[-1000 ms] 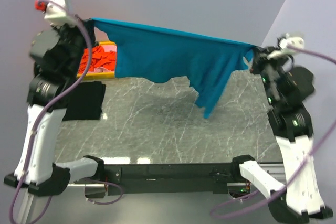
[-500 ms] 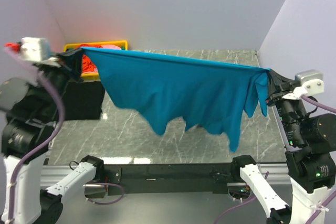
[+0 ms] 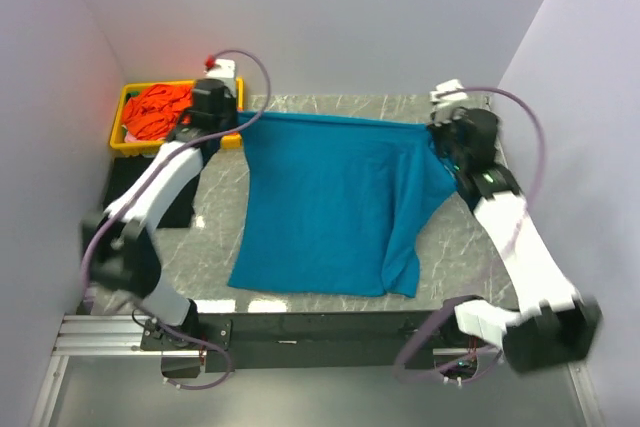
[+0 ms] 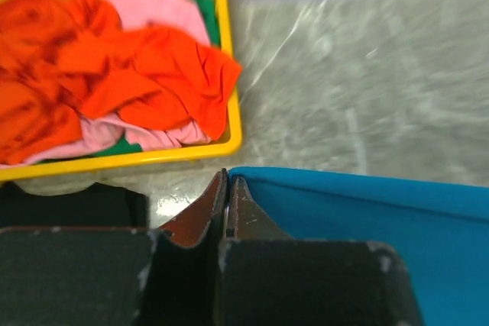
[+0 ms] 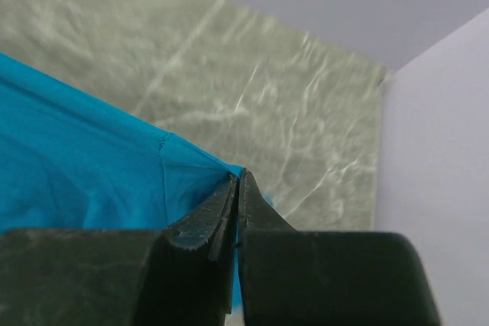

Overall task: Fold and stack the t-shirts
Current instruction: Flatten the tshirt out

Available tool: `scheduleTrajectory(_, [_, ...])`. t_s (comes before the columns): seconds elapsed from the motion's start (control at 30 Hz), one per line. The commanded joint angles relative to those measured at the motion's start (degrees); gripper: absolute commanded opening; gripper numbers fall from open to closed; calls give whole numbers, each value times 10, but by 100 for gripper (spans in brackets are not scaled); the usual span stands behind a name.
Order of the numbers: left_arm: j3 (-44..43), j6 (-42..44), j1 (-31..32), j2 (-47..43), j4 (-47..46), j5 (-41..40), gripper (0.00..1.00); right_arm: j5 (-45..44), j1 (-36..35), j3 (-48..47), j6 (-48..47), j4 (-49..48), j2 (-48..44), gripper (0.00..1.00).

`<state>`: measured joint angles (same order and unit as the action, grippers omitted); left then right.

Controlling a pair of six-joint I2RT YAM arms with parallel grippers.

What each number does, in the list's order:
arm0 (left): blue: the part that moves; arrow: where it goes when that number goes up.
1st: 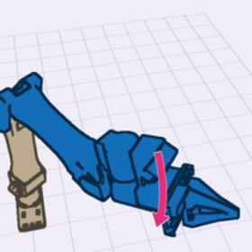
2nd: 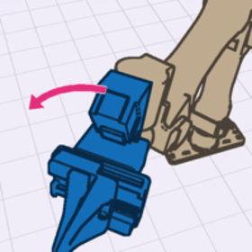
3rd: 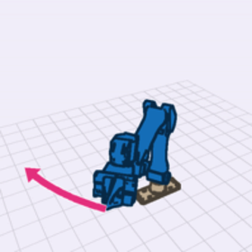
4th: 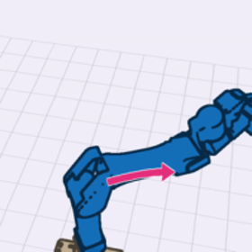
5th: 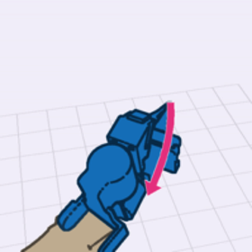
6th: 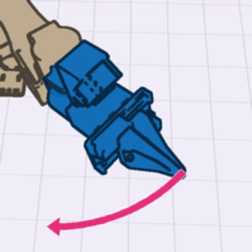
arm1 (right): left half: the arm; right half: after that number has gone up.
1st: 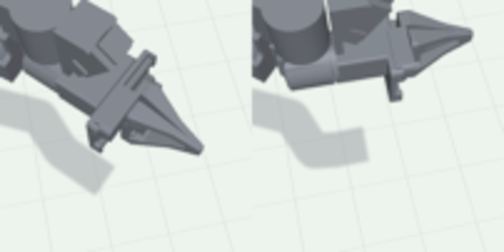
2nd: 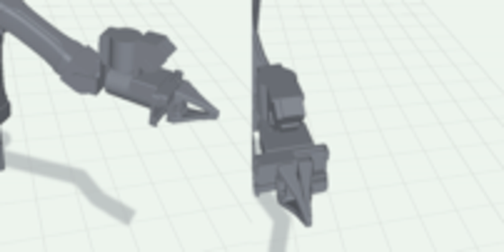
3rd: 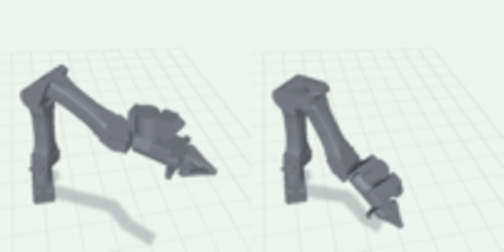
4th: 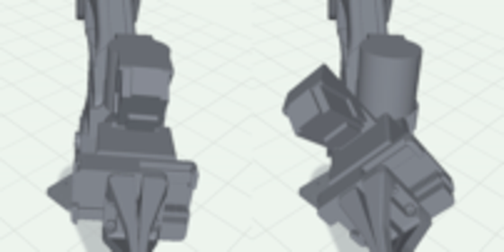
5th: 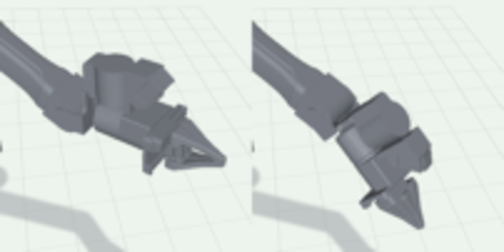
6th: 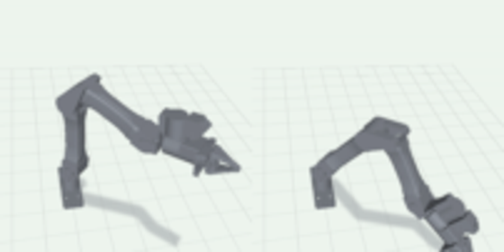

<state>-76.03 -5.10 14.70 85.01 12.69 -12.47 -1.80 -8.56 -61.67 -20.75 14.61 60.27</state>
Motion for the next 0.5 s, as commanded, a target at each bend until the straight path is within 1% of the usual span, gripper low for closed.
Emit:
scheduleTrajectory(0.0, [-42, 26, -20, 106, -104, -70, 1, -63, 13, -3, -14, -143, 123, 3])
scheduleTrajectory(0.03, [-55, 26, -20, 132, -111, -74, 1, -82, 13, -12, -11, -150, 155, 2])
scheduleTrajectory(0.07, [-87, 27, -20, 159, -114, -75, 1, -92, 13, -22, -13, -173, 218, 2])
scheduleTrajectory(0.1, [-102, 26, -20, 208, -117, -76, 1, -100, 13, -48, -18, -177, 249, 1])
scheduleTrajectory(0.13, [-117, 25, -20, 229, -120, -76, 1, -104, 13, -64, -21, -179, 278, 1])
scheduleTrajectory(0.17, [-140, 23, -20, 247, -123, -73, 1, -114, 13, -91, -24, -186, 328, 1])
scheduleTrajectory(0.2, [-148, 22, -20, 279, -123, -71, 1, -116, 13, -103, -30, -189, 352, 1])
scheduleTrajectory(0.27, [-169, 22, -20, 302, -151, -72, 1, -129, 13, -123, -38, -207, 390, 1])
scheduleTrajectory(0.3, [-173, 23, -20, 320, -158, -73, 1, -135, 13, -142, -39, -210, 424, 2])
scheduleTrajectory(0.33, [-177, 23, -20, 327, -164, -75, 2, -141, 13, -154, -39, -214, 440, 5])
scheduleTrajectory(0.4, [-187, 26, -20, 342, -185, -83, 5, -173, 13, -194, -29, -218, 482, 8])
scheduleTrajectory(0.47, [-199, 26, -20, 349, -195, -93, 20, -204, 14, -242, -13, -206, 512, 29])
